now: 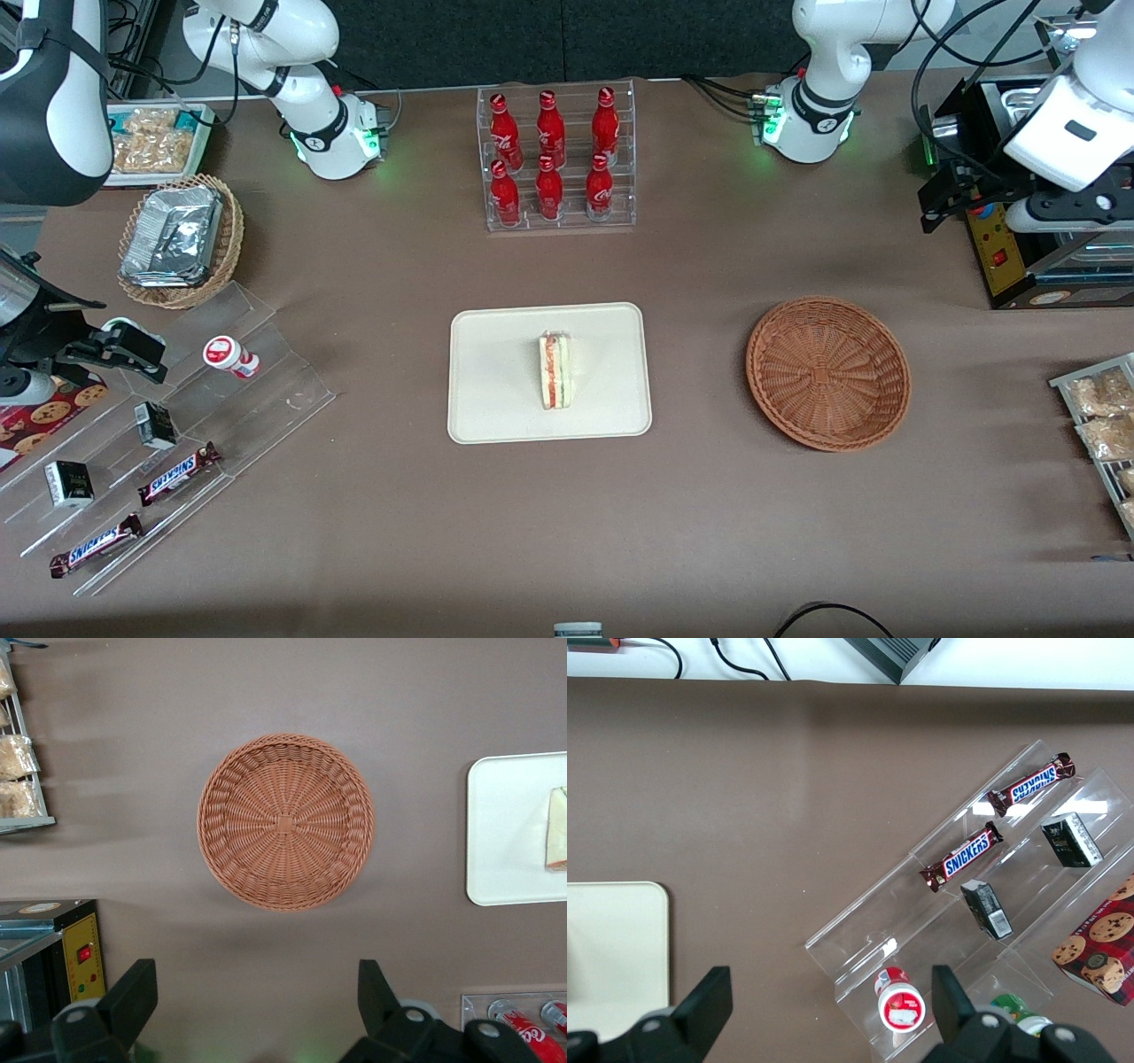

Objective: Place sandwich from basket to tray

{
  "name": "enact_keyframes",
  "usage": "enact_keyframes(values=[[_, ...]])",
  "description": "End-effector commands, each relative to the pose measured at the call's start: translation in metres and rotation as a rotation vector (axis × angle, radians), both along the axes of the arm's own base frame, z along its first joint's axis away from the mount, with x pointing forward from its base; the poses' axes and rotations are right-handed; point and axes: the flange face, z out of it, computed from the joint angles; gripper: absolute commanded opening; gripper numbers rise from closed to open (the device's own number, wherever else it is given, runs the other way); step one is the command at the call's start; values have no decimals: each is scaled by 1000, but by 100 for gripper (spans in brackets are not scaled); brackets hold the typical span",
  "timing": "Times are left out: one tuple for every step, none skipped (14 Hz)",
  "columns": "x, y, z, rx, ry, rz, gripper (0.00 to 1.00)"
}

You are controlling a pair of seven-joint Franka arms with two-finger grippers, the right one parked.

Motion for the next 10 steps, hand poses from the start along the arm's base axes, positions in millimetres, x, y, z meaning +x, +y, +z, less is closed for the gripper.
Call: enact_keyframes(values=[[22, 3, -1, 12, 25, -22, 100], [24, 4, -5, 11, 32, -34, 100], [27, 15, -8, 7, 40, -20, 100], [28, 16, -12, 5, 47, -17, 100], [28, 16, -11, 5, 45, -18, 100], [27, 14, -9, 8, 42, -23, 100], [27, 14, -9, 8, 42, -21, 100], [27, 14, -10, 8, 45, -23, 100], [27, 13, -10, 4, 45, -21, 100], [27, 13, -10, 2, 44, -20, 100]])
